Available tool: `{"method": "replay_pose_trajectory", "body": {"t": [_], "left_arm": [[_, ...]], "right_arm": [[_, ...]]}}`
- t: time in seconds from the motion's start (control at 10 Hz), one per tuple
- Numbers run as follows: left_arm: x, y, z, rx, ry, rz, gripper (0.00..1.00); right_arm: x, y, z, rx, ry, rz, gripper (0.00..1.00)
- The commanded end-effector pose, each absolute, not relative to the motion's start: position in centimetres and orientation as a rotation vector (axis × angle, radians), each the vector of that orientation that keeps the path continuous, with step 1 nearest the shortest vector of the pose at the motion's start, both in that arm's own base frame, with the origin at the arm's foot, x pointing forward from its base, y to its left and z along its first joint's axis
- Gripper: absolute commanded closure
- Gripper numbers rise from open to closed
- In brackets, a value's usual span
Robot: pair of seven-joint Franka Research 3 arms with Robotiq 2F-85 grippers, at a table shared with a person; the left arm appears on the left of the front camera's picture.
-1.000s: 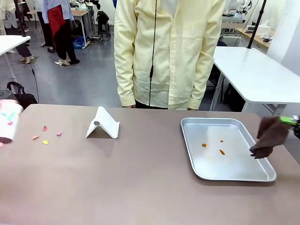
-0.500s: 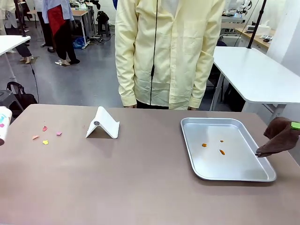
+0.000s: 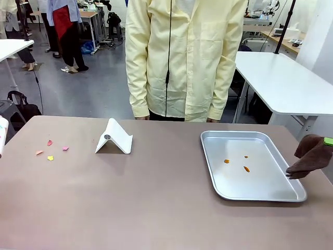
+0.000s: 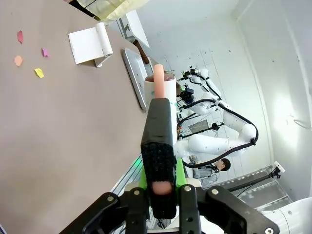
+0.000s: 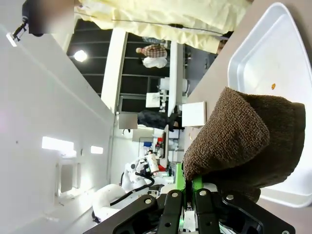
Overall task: Clean the surface of the table.
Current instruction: If a person points to the right, clean the right side of the table with your right hand, and if they point to the left, clean the left side with your left hand.
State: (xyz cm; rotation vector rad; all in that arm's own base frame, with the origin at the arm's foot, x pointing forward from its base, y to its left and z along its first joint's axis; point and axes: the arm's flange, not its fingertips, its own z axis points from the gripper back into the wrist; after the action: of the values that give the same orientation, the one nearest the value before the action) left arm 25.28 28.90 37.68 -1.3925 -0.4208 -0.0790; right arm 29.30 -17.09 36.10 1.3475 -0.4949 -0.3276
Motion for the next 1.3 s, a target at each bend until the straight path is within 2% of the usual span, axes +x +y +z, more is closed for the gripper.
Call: {"method": "replay_pose_trajectory", "body": {"t": [0.0, 1.2], "left_arm": [[24.88, 28.43, 37.78, -1.406, -0.442, -0.097, 1.00], [24.88, 28.43, 37.78, -1.406, -0.442, -0.097, 1.00]], "right_arm": [[29.13, -17.14, 36.73, 1.373, -0.491, -0.342, 1.00], [29.13, -17.14, 36.73, 1.373, -0.491, -0.342, 1.00]]}}
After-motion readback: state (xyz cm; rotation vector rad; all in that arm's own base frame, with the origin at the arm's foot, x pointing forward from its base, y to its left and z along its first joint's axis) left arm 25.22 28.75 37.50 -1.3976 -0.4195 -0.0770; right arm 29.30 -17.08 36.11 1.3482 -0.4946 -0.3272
